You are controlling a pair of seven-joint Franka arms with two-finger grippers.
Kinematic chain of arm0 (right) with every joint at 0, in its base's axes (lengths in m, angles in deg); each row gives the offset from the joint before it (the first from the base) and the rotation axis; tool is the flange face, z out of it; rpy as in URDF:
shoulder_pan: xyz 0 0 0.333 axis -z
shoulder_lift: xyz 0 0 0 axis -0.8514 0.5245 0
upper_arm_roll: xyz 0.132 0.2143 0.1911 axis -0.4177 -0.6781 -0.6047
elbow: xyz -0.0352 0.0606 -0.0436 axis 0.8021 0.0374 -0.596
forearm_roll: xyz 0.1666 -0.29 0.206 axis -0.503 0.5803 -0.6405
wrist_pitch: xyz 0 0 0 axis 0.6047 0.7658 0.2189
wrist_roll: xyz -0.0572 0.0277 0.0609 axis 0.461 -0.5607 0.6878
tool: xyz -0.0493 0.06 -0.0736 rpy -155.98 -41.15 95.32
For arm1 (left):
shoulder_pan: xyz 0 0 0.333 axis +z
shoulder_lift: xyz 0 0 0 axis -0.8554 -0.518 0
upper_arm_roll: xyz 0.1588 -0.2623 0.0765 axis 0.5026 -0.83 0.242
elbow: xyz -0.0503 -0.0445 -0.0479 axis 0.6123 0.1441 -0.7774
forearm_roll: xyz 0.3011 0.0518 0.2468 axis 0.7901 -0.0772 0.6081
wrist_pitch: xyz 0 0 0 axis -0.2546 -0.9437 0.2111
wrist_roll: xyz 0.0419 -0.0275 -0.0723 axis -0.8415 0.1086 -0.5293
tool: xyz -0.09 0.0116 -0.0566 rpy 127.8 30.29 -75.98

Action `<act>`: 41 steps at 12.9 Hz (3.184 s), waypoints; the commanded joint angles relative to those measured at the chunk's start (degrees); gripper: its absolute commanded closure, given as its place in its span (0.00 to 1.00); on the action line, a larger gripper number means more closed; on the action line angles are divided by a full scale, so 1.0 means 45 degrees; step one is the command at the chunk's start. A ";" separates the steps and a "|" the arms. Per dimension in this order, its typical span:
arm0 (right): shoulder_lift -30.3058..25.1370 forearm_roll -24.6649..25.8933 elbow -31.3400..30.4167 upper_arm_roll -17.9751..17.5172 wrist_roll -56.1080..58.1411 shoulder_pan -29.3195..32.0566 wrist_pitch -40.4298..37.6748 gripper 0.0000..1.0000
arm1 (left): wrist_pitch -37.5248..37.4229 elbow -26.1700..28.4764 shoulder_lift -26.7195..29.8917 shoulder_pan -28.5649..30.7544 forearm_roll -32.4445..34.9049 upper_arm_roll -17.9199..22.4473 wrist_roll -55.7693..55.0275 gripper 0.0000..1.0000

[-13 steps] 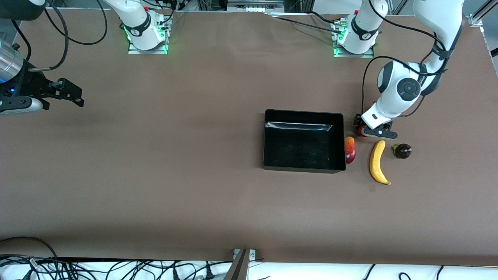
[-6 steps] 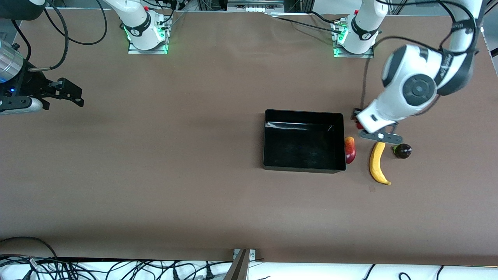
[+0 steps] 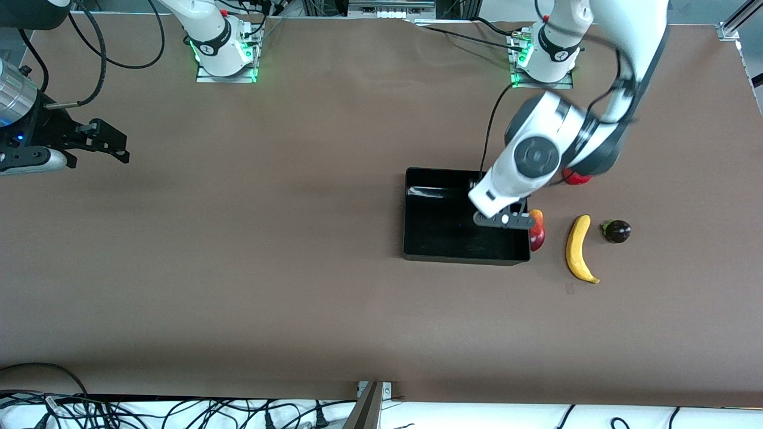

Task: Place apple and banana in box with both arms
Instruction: 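Carry the apple with the left gripper into the box and release, then lower the left gripper onto the yellow banana and grasp it, then carry the banana with the left gripper into the box and release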

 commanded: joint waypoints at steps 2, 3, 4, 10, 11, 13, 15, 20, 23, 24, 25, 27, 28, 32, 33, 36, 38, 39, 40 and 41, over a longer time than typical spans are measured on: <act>-0.0023 0.0104 0.0170 -0.0036 0.0009 0.0012 -0.0185 0.00 | 0.0238 0.0018 -0.0857 -0.0090 0.0626 -0.0008 -0.0173 1.00; -0.0043 0.0104 0.0170 -0.0036 0.0009 0.0012 -0.0185 0.00 | 0.0471 0.0194 -0.1012 -0.0052 0.0899 -0.0027 -0.0173 0.94; -0.0043 0.0104 0.0170 -0.0036 0.0009 0.0012 -0.0185 0.00 | 0.0550 0.0234 -0.1227 -0.0109 0.0921 -0.0008 -0.0173 0.89; -0.0062 0.0026 0.0170 -0.0056 -0.0011 0.0012 -0.0204 0.00 | 0.0083 0.0196 -0.1093 -0.0071 0.0921 -0.0047 -0.0174 0.00; -0.0101 0.0026 0.0170 -0.0056 -0.0011 -0.0007 -0.0185 0.00 | -0.0150 -0.0075 -0.0841 0.0026 0.0921 -0.0047 -0.0115 0.00; -0.0102 0.0026 0.0170 -0.0075 -0.0011 -0.0007 -0.0165 0.00 | -0.2017 -0.1456 -0.0624 0.0124 0.0921 0.0070 0.0080 0.00; -0.0005 -0.0052 0.0170 0.0060 -0.0030 0.0032 -0.0165 0.00 | -0.3798 -0.3079 -0.0604 0.1153 0.1153 0.0110 0.0894 0.00; 0.0016 -0.0033 0.0150 0.0100 -0.0030 0.0090 -0.0185 0.00 | -0.1997 -0.2544 -0.1325 0.3580 0.1837 0.0226 0.5311 0.00; -0.0004 -0.0052 0.0150 0.0100 -0.0030 0.0071 -0.0185 0.00 | 0.1146 -0.1020 -0.1754 0.4224 0.2964 0.0285 0.5432 0.00; -0.0004 -0.0052 0.0150 0.0100 -0.0030 0.0071 -0.0185 0.00 | 0.2065 -0.0455 -0.1949 0.4613 0.3339 0.0285 0.5413 0.00; -0.0004 -0.0052 0.0150 0.0100 -0.0030 0.0090 -0.0185 0.00 | 0.3061 0.0054 -0.2106 0.4887 0.3382 0.0285 0.5432 0.00; -0.0004 -0.0052 0.0169 0.0100 -0.0030 0.0071 -0.0185 0.00 | 0.3793 0.0604 -0.2186 0.5144 0.3382 0.0266 0.5471 0.36; -0.0004 -0.0052 0.0170 0.0100 -0.0030 0.0090 -0.0185 0.00 | 0.3697 0.0586 -0.2108 0.5105 0.3401 0.0266 0.5452 0.66; -0.0004 -0.0052 0.0169 0.0100 -0.0030 0.0071 -0.0146 0.00 | 0.2684 0.0119 -0.1913 0.5008 0.3382 0.0071 0.5413 1.00; -0.0004 -0.0052 0.0170 0.0100 -0.0030 0.0071 -0.0068 0.00 | 0.1965 -0.0173 -0.1796 0.4930 0.3382 -0.0104 0.5393 1.00; 0.0015 -0.0033 0.0170 0.0100 -0.0011 0.0071 -0.0009 0.00 | -0.0786 -0.1693 -0.1426 0.4656 0.3208 -0.0921 0.5393 1.00; 0.0035 0.0006 0.0170 0.0100 -0.0011 0.0071 0.0030 0.00 | -0.2604 -0.3020 -0.1210 0.4656 0.3167 -0.2091 0.5218 1.00; 0.0035 0.0006 0.0170 0.0100 -0.0011 0.0071 0.0030 0.00 | -0.3270 -0.3491 -0.1229 0.4540 0.2954 -0.2852 0.4811 1.00; 0.0035 0.0006 0.0170 0.0100 -0.0011 0.0071 0.0030 0.00 | -0.3354 -0.3515 -0.1267 0.4268 0.2643 -0.3381 0.3666 1.00; 0.0035 -0.0013 0.0170 0.0100 -0.0011 0.0071 0.0030 0.00 | -0.3278 -0.3535 -0.1384 0.3492 0.2640 -0.3503 0.2301 1.00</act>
